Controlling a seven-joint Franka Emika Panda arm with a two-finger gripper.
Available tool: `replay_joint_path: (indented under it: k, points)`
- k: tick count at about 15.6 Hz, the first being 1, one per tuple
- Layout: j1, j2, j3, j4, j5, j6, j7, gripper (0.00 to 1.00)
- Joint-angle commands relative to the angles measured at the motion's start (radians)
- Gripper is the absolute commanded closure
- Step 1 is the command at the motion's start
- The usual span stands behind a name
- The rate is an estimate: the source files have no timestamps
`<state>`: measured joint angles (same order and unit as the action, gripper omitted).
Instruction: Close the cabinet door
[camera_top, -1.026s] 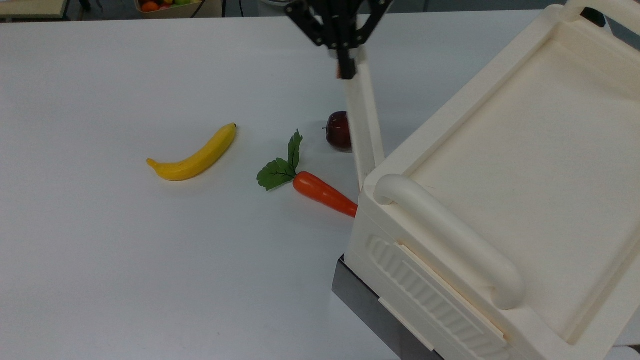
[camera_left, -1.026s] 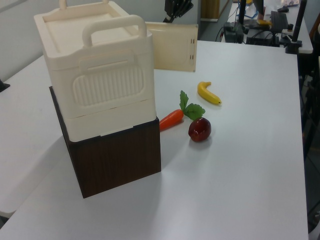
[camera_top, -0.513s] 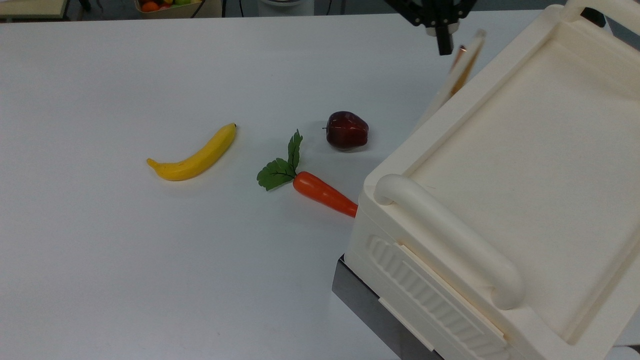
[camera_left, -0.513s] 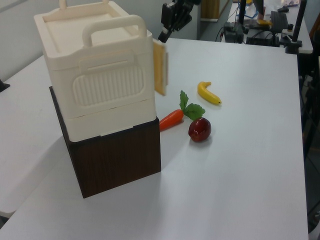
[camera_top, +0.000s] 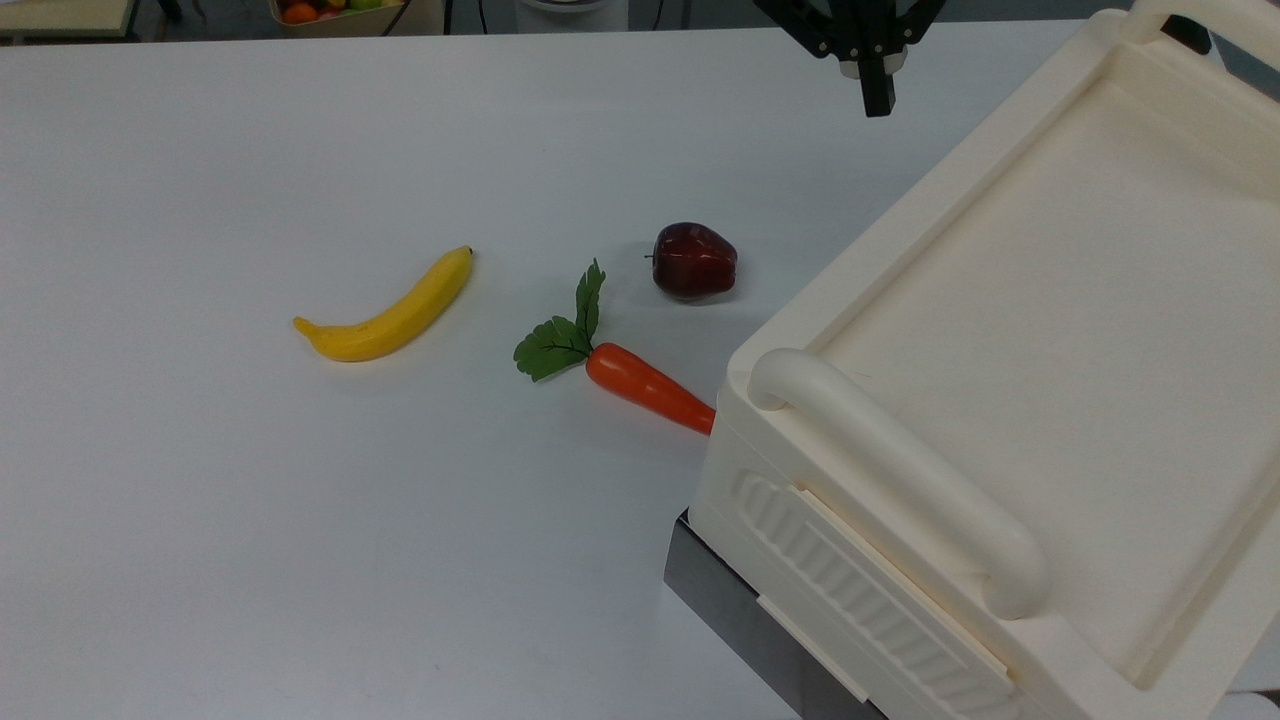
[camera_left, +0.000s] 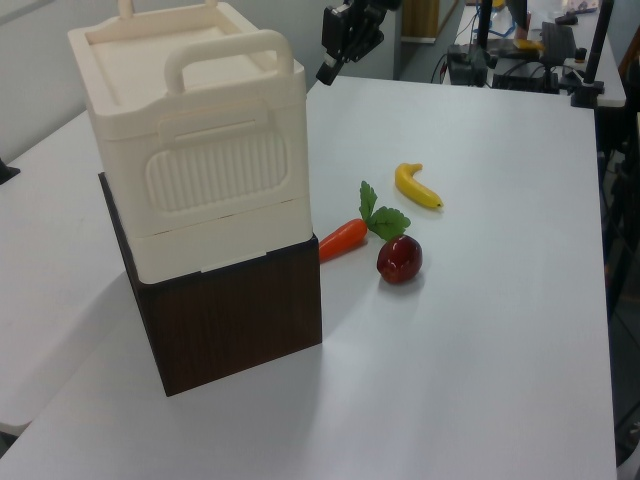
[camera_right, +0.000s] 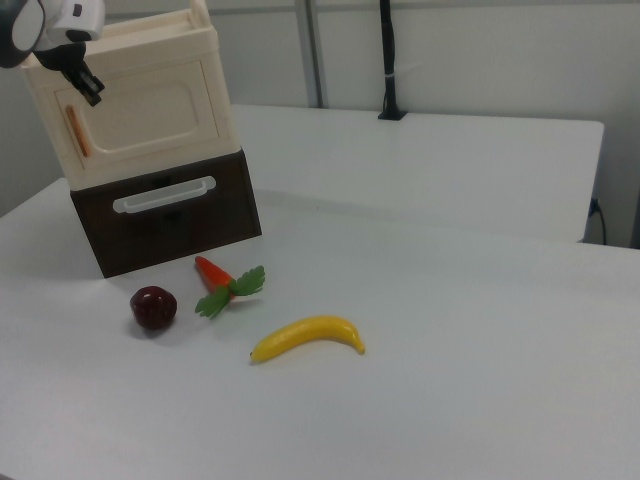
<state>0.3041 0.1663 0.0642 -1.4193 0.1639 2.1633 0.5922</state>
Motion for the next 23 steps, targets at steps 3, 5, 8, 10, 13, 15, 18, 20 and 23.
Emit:
replay_joint_path:
  k: [3,5,8,10,13,15,18,20,23]
  points:
    - [-0.025,-0.016,-0.023,-0.044,-0.01,-0.051,-0.081,1.0]
    - [-0.052,-0.019,-0.038,-0.046,-0.055,-0.153,-0.159,1.0]
    - [-0.072,-0.025,-0.075,-0.053,-0.148,-0.304,-0.267,1.0]
    - [-0.077,-0.043,-0.109,-0.067,-0.205,-0.409,-0.327,1.0]
    - [-0.082,-0.115,-0.138,-0.173,-0.28,-0.442,-0.448,1.0]
    - [-0.114,-0.145,-0.144,-0.213,-0.282,-0.457,-0.495,1.0]
    - [-0.146,-0.157,-0.142,-0.251,-0.274,-0.477,-0.503,1.0]
    - [-0.16,-0.157,-0.141,-0.248,-0.259,-0.479,-0.496,1.0]
    - [-0.183,-0.157,-0.135,-0.245,-0.222,-0.497,-0.488,0.77]
